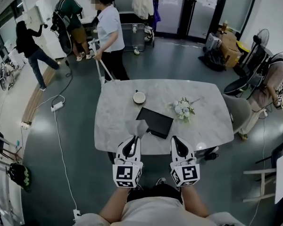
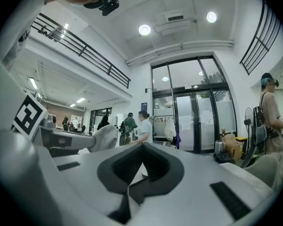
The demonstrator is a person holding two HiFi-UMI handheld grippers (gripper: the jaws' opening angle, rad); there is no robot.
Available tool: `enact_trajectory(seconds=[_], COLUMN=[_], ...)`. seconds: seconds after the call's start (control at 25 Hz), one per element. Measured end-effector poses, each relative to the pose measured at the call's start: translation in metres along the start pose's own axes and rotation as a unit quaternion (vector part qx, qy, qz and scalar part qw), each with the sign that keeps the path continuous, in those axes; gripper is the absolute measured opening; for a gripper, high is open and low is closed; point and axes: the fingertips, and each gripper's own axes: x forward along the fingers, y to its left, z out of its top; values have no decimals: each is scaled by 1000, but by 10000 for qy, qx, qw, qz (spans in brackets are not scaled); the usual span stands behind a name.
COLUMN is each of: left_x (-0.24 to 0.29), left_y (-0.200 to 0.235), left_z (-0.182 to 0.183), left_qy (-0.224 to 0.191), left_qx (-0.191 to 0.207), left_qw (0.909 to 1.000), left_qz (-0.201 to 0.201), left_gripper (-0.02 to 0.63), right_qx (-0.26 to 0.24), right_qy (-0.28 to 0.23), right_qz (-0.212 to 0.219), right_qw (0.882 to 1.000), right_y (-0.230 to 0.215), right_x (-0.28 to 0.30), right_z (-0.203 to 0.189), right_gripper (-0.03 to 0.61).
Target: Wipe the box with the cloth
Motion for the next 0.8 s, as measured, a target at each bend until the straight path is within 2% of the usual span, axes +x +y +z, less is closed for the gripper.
enact_trajectory(seconds=[0.16,0.4,0.8], left_x=[-2,-4,-1], left_y=[-3,-8,-15], left_z=[11,25,27], left_qy=[-106,-322,-309], left_qx=[-178,-130,-62], left_qw=[9998,9991,9989], left_qz=[51,233,340], left_gripper=[38,38,39], right_qx=[-146,-274,-204], right_qy=[-45,-247,-271], right_qz=[172,343,408], right_qw=[9997,9987,9986], right_y=[7,9,0], right_x=[1,2,5], right_z=[11,26,27], right_gripper=[26,26,26])
